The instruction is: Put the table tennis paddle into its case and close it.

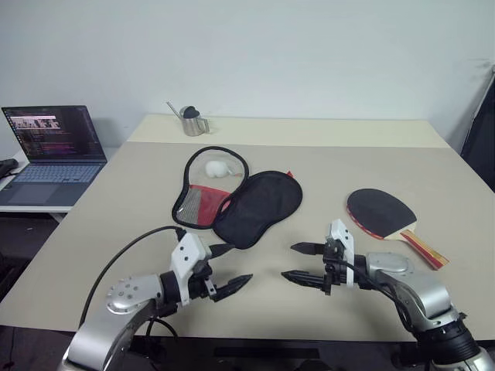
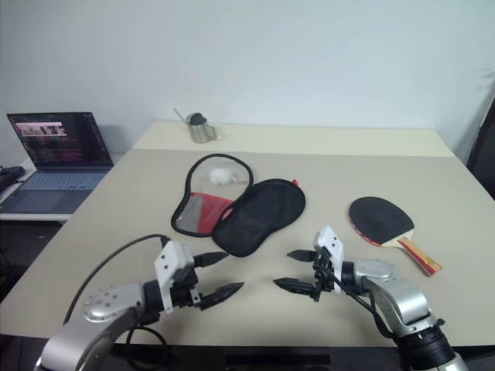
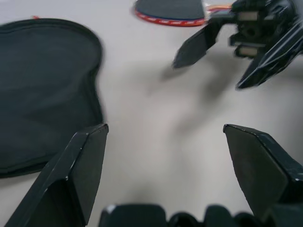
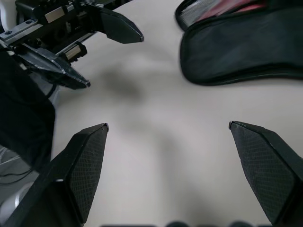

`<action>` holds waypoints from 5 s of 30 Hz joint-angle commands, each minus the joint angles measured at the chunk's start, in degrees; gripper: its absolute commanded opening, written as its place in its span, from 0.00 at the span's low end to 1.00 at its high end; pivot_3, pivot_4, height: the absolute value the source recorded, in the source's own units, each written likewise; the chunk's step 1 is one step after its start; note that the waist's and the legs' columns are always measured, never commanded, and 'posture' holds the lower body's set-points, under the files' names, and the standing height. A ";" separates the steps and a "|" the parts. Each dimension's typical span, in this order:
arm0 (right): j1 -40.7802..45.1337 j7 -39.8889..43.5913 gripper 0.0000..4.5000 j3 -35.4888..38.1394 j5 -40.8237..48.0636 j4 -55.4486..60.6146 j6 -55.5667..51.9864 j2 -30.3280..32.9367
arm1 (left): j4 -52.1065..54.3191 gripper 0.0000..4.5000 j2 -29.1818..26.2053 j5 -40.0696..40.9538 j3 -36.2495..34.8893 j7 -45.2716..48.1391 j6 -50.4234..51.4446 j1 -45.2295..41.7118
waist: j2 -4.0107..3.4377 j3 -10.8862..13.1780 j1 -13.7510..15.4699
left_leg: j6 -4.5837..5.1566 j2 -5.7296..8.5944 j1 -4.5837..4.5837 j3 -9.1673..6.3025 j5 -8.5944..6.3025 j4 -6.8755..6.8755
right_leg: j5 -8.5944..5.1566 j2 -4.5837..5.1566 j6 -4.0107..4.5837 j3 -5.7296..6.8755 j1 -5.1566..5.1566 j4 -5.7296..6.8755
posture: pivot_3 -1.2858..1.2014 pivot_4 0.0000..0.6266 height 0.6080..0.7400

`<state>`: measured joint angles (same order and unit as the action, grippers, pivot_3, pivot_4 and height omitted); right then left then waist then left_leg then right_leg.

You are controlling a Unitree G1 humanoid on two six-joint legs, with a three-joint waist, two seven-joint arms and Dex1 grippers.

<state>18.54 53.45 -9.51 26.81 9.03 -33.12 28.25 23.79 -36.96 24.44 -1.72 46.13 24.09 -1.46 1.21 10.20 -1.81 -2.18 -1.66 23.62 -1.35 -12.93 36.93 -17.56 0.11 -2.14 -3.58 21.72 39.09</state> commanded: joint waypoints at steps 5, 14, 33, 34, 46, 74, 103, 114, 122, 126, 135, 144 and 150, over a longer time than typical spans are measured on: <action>6.90 -7.23 0.99 5.28 1.01 -2.49 -2.08 -4.49 | -7.18 0.95 -1.31 0.95 -4.56 3.45 -3.33 -7.39 | 0.00 0.00 -0.02 | 0.00 0.01 0.01 0.03 0.00 -0.02 | 0.00 0.00 0.00 0.03 0.02 -0.01 | 0.52 0.24 1.00; 15.29 -18.72 0.99 6.51 2.69 -4.09 -20.90 -8.52 | -13.73 0.95 -4.37 3.67 -6.91 8.25 -1.53 -13.52 | 0.00 0.01 -0.06 | 0.00 0.00 0.08 0.01 0.00 -0.04 | 0.01 0.02 0.01 0.01 0.09 0.01 | 0.52 0.24 1.00; 24.54 -39.74 0.99 13.02 -5.51 -23.45 -23.17 -22.81 | -20.14 0.95 -8.63 4.80 -9.15 12.84 -0.39 -18.78 | 0.01 0.00 -0.20 | 0.00 -0.01 0.26 0.12 0.00 -0.06 | 0.01 0.03 0.01 0.04 0.42 0.18 | 0.52 0.24 1.00; 24.54 -39.79 0.99 13.62 -4.92 -23.82 -24.03 -23.65 | -20.03 0.95 -8.58 4.74 -9.11 12.75 -0.41 -18.63 | 0.01 0.00 -0.20 | 0.00 0.00 0.26 0.12 0.00 -0.06 | 0.01 0.03 0.01 0.04 0.42 0.20 | 0.52 0.24 1.00; 26.88 -39.37 0.99 14.64 -2.97 -25.21 -25.08 -32.95 | -19.28 0.95 -8.20 4.59 -8.41 11.93 -0.48 -18.36 | 0.00 0.00 -1.90 | 0.00 -0.06 0.24 0.20 0.00 -0.09 | 0.00 0.01 0.02 -0.05 0.57 0.42 | 0.52 0.24 1.00; 27.96 -38.73 0.00 19.53 -3.14 -25.59 -28.58 -23.54 | -16.41 0.95 -5.68 4.37 -4.20 12.29 -0.49 -19.77 | 0.01 0.02 -1.38 | 0.00 -0.01 0.28 0.21 0.00 -0.10 | -0.01 0.01 0.03 -0.04 0.58 0.38 | 0.52 0.24 1.00; 33.97 -21.83 0.00 10.05 -10.86 -41.54 -22.92 -0.14 | -16.38 0.95 -1.19 3.18 2.22 13.91 -0.68 -24.21 | 0.04 0.05 -1.27 | 0.01 0.03 0.31 0.29 0.00 -0.11 | -0.01 0.00 0.02 -0.11 0.55 0.23 | 0.52 0.24 1.00; 37.56 -21.18 0.45 10.03 -14.43 -47.96 -16.65 0.08 | -16.38 0.95 -0.69 2.80 2.72 14.04 -0.85 -24.39 | 0.03 0.07 -1.29 | 0.01 0.02 0.32 0.30 0.00 -0.12 | -0.01 0.00 0.02 -0.12 0.56 0.21 | 0.52 0.24 1.00; 35.74 -16.94 0.82 15.07 -11.51 -39.81 -14.21 4.59 | -15.57 0.95 -0.62 3.06 2.84 13.92 -0.70 -24.21 | -0.05 0.25 -0.41 | 0.01 0.05 0.38 0.28 0.00 -0.10 | -0.01 0.04 0.02 -0.09 0.56 0.17 | 0.52 0.24 1.00; 28.79 -11.94 0.82 16.10 -10.15 -30.96 -10.33 8.87 | -14.69 0.95 -0.76 3.28 2.77 14.04 -0.49 -23.62 | -0.06 0.26 0.03 | 0.02 0.03 0.47 0.21 -0.01 -0.15 | -0.01 0.03 0.02 -0.01 0.55 -0.06 | 0.52 0.24 1.00; 14.15 -4.97 0.82 18.48 -9.32 -21.26 -5.33 17.81 | -11.33 0.95 0.46 3.10 4.57 13.34 0.42 -24.33 | -0.11 0.30 -0.17 | 0.02 0.04 0.45 0.28 -0.01 -0.09 | 0.00 0.04 0.01 -0.08 0.53 -0.03 | 0.52 0.24 1.00; 5.01 0.61 0.82 21.13 -9.06 -23.82 -3.32 24.90 | -9.42 0.95 1.39 2.53 6.65 13.75 2.47 -28.05 | -0.09 0.31 0.02 | 0.02 0.04 0.36 0.39 -0.01 -0.08 | 0.01 -0.02 -0.02 -0.15 0.45 -0.05 | 0.52 0.24 1.00; 3.04 -0.45 0.99 23.09 -9.06 -26.37 -3.36 24.97 | -9.53 0.95 1.25 2.04 7.00 14.22 2.14 -28.63 | -0.10 0.31 -0.22 | 0.02 0.04 0.25 0.45 -0.01 -0.04 | 0.04 -0.05 -0.06 -0.25 0.43 0.02 | 0.52 0.24 1.00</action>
<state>21.70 53.34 11.55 17.05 -18.08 -37.02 51.82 12.69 -35.18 26.38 5.78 59.87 26.97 -29.15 1.11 10.51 -2.03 -2.16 -1.62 23.87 -0.91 -12.94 36.89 -17.53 0.04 -2.20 -3.80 22.14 39.11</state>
